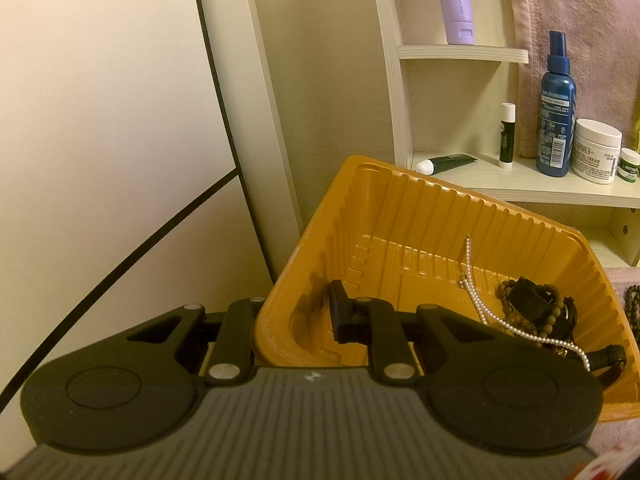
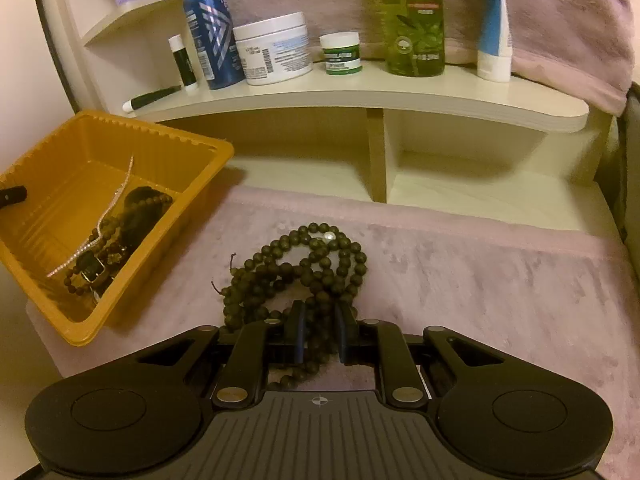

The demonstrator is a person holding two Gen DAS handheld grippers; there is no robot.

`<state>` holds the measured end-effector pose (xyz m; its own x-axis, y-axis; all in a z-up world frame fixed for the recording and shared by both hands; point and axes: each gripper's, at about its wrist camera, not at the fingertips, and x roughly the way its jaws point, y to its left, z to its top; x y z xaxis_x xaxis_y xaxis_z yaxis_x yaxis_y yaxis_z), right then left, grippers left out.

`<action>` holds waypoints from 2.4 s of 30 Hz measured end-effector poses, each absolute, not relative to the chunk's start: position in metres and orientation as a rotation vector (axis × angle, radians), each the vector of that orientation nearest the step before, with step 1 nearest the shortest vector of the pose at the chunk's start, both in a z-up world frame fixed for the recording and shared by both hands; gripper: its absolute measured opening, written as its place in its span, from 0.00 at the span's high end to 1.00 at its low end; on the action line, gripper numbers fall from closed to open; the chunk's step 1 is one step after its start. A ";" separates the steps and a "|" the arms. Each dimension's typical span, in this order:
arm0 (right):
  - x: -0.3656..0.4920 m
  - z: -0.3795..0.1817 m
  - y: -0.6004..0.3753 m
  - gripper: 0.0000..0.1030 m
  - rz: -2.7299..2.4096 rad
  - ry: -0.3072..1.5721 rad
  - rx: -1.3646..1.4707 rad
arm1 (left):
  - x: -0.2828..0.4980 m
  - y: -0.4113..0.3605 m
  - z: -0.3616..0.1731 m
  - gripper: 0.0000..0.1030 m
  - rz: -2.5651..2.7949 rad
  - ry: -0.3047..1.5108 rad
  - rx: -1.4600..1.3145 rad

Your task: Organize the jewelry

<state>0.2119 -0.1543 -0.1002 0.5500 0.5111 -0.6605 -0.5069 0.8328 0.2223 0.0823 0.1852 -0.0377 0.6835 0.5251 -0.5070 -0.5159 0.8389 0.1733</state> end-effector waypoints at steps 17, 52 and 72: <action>0.201 -0.085 -0.162 0.94 0.614 0.726 0.030 | 0.082 0.185 -0.037 0.84 0.585 0.574 0.018; 0.192 -0.012 -0.163 0.94 0.711 0.574 0.110 | 0.080 0.184 -0.035 0.84 0.583 0.568 0.018; 0.205 -0.010 -0.026 0.94 1.035 0.647 0.179 | 0.080 0.184 -0.034 0.84 0.584 0.565 0.010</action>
